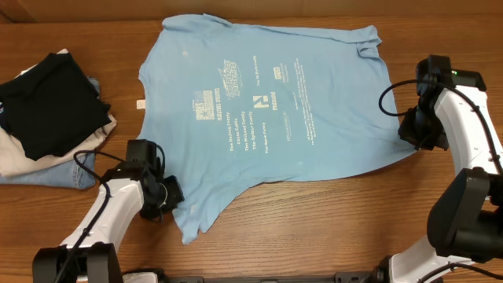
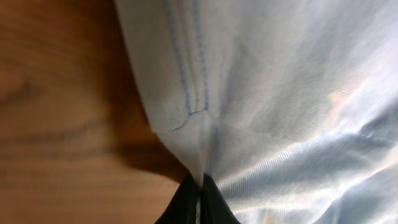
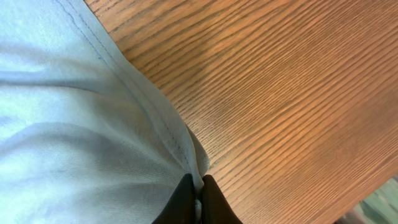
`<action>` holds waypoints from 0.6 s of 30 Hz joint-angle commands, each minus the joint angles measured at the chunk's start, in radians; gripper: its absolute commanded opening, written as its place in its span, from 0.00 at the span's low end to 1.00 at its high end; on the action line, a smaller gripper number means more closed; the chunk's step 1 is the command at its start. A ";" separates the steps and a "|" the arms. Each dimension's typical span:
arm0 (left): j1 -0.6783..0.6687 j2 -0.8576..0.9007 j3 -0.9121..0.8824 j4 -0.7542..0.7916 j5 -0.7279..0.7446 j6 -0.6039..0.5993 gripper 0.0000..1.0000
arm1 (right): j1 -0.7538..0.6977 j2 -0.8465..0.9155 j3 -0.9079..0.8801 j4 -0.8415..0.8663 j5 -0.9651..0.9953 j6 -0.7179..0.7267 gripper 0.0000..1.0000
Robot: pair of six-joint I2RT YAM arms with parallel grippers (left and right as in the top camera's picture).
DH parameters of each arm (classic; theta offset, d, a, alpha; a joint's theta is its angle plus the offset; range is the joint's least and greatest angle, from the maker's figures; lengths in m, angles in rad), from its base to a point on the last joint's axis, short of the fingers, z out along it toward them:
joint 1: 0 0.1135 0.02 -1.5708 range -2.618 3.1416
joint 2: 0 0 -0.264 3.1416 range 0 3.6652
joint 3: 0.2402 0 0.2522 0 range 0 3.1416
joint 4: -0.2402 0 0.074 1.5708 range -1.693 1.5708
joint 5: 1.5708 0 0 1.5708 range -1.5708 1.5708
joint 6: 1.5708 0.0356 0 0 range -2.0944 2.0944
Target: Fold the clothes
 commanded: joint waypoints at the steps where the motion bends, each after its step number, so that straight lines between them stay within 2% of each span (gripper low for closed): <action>1: 0.014 -0.047 0.080 -0.077 -0.046 0.050 0.04 | -0.002 -0.023 -0.002 0.006 -0.042 0.004 0.04; 10: 0.131 -0.253 0.299 -0.306 -0.074 0.061 0.04 | -0.012 -0.109 -0.002 -0.021 -0.106 0.009 0.04; 18: 0.242 -0.427 0.330 -0.393 -0.002 0.110 0.04 | -0.070 -0.307 -0.002 -0.069 -0.166 0.007 0.04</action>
